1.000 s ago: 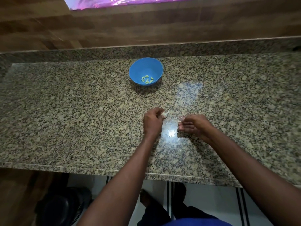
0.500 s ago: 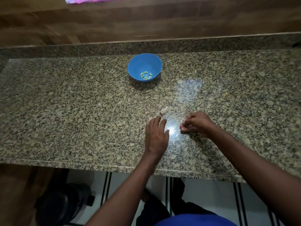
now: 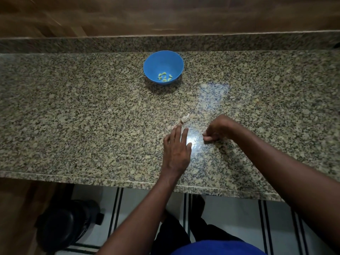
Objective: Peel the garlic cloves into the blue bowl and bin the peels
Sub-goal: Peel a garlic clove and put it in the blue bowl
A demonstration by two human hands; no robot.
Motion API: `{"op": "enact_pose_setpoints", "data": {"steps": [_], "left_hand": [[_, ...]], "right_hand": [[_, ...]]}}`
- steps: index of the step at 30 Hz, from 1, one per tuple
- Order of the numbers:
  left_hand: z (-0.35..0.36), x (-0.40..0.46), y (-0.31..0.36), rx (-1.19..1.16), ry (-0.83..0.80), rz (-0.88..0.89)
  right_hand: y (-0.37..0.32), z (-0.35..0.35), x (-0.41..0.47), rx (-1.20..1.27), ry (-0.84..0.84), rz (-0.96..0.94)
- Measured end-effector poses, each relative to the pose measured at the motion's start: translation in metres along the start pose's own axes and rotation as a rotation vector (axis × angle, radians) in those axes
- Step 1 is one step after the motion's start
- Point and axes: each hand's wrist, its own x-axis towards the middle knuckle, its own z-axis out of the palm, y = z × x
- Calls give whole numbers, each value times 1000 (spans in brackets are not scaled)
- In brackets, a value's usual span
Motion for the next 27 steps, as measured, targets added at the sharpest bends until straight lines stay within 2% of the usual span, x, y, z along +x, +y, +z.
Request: {"op": "enact_pose_setpoints", "data": {"steps": [6,11,19,23,27], "left_hand": [[0,1,1,15,-22,-8],[2,2,-1,27,-45,-20],[-1,1,1,32,-43,-15],[-2,0,1,23,-42,-11],[-2,0,1,29,-46,-9]], "right_hand": [[1,1,-3,1,27,-31],[-4,3,1,3,13,31],[-22,8,7,-177,37,101],[-28,16,3,-347,180,77],[-26,28,-6,-475,387,-69]]}}
